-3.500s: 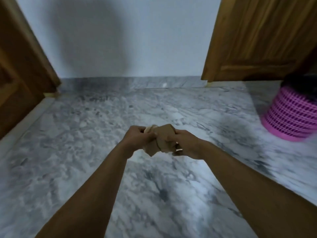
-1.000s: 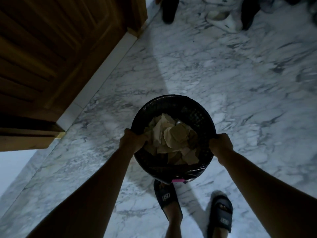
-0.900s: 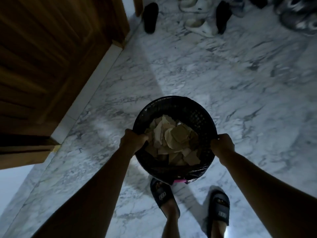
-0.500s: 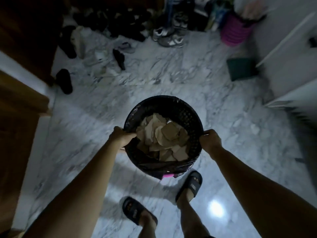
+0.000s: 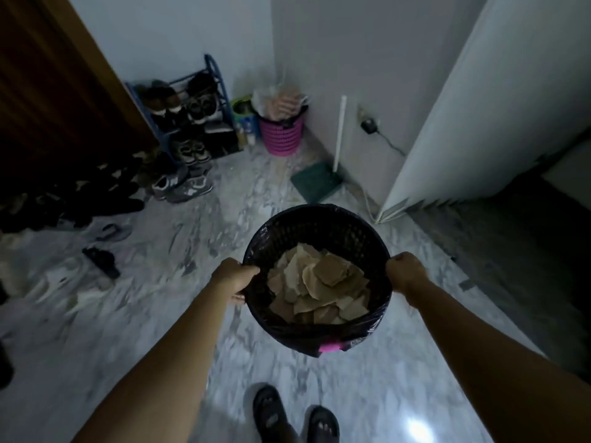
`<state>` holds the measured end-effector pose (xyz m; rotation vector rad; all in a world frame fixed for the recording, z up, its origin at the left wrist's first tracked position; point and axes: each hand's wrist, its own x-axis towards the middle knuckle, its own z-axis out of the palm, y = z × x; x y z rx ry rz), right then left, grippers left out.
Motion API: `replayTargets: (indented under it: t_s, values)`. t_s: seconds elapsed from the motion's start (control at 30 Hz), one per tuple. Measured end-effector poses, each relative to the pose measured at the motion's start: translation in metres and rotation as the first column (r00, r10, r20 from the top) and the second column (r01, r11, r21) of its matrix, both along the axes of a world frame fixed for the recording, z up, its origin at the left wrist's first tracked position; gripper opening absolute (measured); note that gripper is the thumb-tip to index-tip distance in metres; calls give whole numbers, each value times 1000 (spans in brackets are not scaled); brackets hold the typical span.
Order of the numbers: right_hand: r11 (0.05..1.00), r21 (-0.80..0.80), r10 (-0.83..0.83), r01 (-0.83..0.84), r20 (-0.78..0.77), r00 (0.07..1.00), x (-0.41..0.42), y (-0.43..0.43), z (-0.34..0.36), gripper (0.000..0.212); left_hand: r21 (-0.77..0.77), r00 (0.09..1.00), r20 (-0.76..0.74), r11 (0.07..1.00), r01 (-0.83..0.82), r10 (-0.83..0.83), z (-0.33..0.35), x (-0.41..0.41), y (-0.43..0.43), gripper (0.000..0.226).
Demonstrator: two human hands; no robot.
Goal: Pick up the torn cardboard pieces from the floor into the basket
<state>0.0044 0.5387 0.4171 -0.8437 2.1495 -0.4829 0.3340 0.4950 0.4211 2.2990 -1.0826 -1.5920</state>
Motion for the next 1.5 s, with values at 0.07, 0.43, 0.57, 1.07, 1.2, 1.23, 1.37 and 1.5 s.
replayTargets:
  t_s: [0.07,0.43,0.57,1.07,1.2,1.23,1.37,1.5]
  values:
    - [998,-8,-56,56,15,998,-33,-26,-3,12,-3,999,4,999,46,-46,-5,-32,-43,33]
    - [973,101,-219,208,110,970,-151,-208,-81,22,41,987,-9,986,162,-162,-58,-149,-268,35]
    - [961,125,-266,247,168,949,-176,-280,-113,11,32,970,38,970,239,-240,-108,-191,-358,42]
    - [912,258,-391,318,320,863,-265,-487,-400,23,82,993,51,991,103,-107,-388,-300,-577,53]
    - [927,215,-371,309,384,846,-265,-507,-426,43,18,988,85,992,125,-127,-422,-316,-596,59]
    - [934,194,-355,299,418,836,-264,-510,-429,42,10,986,94,990,140,-141,-428,-317,-598,63]
    - [965,115,-263,237,456,850,-259,-514,-428,22,-33,977,100,980,194,-190,-436,-325,-595,64]
    - [985,79,-169,152,306,937,-251,-505,-415,30,-61,956,137,961,268,-258,-416,-332,-587,58]
